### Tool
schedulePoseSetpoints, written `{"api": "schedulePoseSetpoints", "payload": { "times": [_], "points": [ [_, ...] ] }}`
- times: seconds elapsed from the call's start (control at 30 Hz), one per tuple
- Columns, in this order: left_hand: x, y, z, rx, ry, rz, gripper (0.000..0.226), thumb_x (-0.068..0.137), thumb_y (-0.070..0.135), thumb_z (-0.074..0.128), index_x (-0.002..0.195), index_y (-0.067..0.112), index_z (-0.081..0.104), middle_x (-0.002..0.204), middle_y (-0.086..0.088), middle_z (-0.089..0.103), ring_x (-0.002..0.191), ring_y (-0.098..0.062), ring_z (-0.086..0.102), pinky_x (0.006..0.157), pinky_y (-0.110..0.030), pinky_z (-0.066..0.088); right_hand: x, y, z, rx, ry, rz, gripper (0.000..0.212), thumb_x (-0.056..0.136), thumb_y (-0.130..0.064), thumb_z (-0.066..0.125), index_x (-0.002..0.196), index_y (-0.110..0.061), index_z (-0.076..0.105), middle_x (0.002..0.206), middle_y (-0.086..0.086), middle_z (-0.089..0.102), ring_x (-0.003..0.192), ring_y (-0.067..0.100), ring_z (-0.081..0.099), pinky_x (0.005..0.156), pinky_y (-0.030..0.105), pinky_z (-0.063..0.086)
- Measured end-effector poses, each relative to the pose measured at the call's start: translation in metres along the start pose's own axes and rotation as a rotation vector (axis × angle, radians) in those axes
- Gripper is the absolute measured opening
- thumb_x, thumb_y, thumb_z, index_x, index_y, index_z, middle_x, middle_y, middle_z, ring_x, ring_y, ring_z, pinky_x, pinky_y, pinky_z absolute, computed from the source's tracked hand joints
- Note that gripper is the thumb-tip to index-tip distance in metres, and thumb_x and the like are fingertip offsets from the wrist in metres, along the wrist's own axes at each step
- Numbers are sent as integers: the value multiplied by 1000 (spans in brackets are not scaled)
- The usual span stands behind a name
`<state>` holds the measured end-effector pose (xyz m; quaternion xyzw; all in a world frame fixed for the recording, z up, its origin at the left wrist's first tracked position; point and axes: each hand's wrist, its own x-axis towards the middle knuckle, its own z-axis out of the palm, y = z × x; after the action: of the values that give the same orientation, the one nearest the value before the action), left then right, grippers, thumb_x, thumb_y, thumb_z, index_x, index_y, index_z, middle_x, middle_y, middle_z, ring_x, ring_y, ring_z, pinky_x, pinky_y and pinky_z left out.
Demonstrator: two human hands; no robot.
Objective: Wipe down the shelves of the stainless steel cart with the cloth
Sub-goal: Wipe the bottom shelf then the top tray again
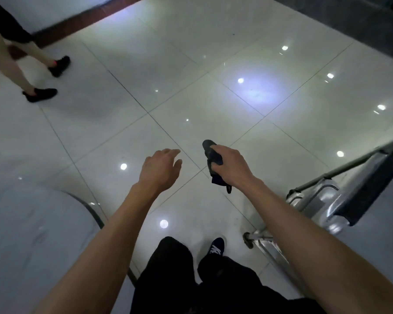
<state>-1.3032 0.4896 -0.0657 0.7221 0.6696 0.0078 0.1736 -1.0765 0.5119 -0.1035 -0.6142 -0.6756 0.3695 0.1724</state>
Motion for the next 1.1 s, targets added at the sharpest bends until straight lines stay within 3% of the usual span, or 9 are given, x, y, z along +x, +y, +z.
{"api": "schedulePoseSetpoints", "payload": {
  "times": [0.1,0.37,0.5,0.7,0.9,1.1],
  "points": [
    [42,-8,-3,-42,-19,12,45,104,37,43,145,20,49,145,-4,54,129,-26,53,105,-46,44,30,-2,-9,-17,-21,17,54,87,-15,62,140,-20,54,128,-1,63,109,19,60,85,24,44],
    [195,-22,-29,-75,-50,135,46,103,38,44,146,21,48,146,-4,53,130,-26,51,106,-46,42,134,-9,-45,-64,69,120,41,86,-12,61,127,-18,60,114,1,67,97,21,61,84,35,52],
    [261,-6,-43,-54,-98,261,46,103,37,45,146,21,47,146,-4,53,130,-27,51,104,-44,41,171,-3,-70,-72,137,212,52,86,-14,61,136,-22,56,121,-2,65,104,20,60,86,33,50],
    [348,54,-44,-3,-178,424,47,103,39,45,146,22,47,146,-3,53,129,-25,51,104,-43,42,201,32,-111,-3,257,342,49,86,-11,60,135,-19,57,122,-1,66,105,21,60,84,30,48],
    [430,141,-28,81,-237,507,47,103,40,43,147,23,45,146,-2,52,130,-25,50,104,-41,40,236,107,-164,62,319,425,57,88,-15,62,144,-21,51,138,-3,59,119,20,56,99,33,46],
    [496,241,-37,198,-214,579,48,105,40,40,149,23,42,150,-2,48,133,-24,47,108,-42,38,275,152,-249,160,386,423,39,89,-13,60,128,-17,57,106,4,68,84,17,61,77,35,51]
  ]
}}
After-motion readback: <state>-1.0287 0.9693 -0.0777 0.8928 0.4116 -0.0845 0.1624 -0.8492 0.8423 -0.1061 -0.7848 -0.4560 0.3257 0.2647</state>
